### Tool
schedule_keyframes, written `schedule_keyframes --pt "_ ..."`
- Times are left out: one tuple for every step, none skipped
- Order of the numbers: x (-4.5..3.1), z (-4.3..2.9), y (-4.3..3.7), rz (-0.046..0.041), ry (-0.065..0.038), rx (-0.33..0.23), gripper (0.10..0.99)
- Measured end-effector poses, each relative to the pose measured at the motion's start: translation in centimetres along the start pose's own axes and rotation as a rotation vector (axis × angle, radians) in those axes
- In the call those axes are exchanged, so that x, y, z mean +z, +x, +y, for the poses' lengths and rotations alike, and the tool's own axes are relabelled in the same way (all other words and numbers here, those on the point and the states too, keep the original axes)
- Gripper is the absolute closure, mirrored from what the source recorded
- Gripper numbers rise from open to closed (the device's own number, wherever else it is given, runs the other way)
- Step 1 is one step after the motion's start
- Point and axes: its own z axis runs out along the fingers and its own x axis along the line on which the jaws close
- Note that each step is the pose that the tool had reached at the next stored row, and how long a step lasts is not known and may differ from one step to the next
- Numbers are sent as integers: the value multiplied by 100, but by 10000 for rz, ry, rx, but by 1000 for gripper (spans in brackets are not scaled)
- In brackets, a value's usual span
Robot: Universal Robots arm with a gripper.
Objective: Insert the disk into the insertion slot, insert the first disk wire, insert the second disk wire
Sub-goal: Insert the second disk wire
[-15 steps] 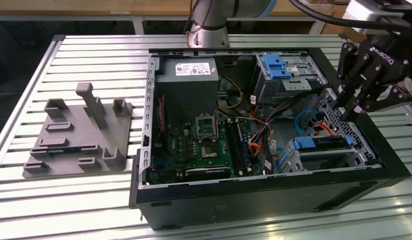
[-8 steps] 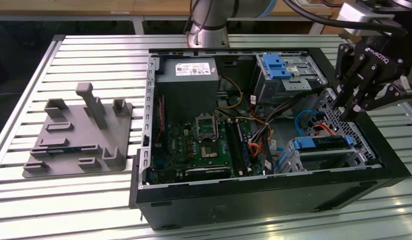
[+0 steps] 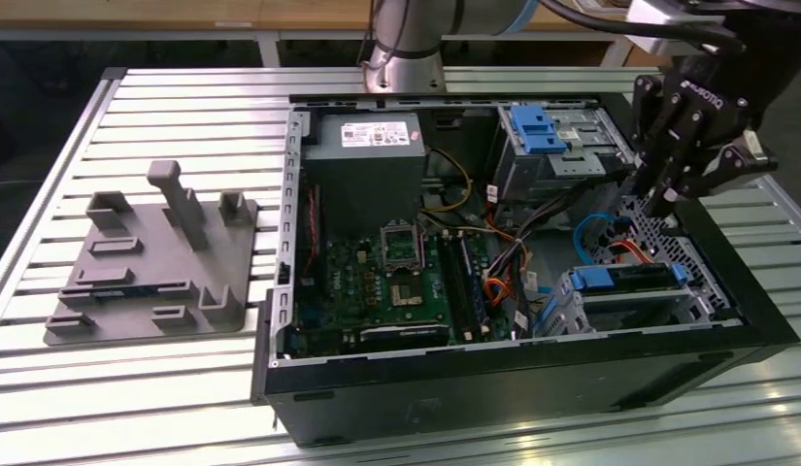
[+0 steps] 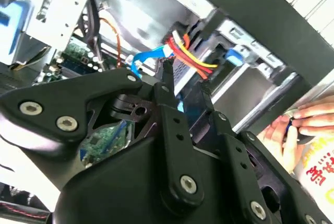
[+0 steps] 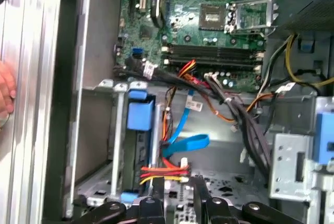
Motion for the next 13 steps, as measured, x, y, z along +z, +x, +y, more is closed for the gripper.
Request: schedule_keyframes --pt "0 27 -20 64 -8 -1 729" --pt "1 51 -34 148 -26 -8 729" --pt "2 71 -44 254 -48 -24 729" --pt "3 87 -52 371 -68 -50 729" --pt "3 98 -55 507 -83 -91 729" --pt "3 108 -58 653 -96 -142 729" --pt "5 118 -60 793 -105 -198 729" --pt "8 127 -62 920 -108 -273 729" --pt "10 137 -63 1017 -107 -343 729" --pt "15 149 -64 1091 -105 -403 729" --pt "21 161 -66 1143 -101 -462 729" --pt "31 177 -68 1173 -96 -517 729" --pt "42 196 -70 1188 -91 -557 729"
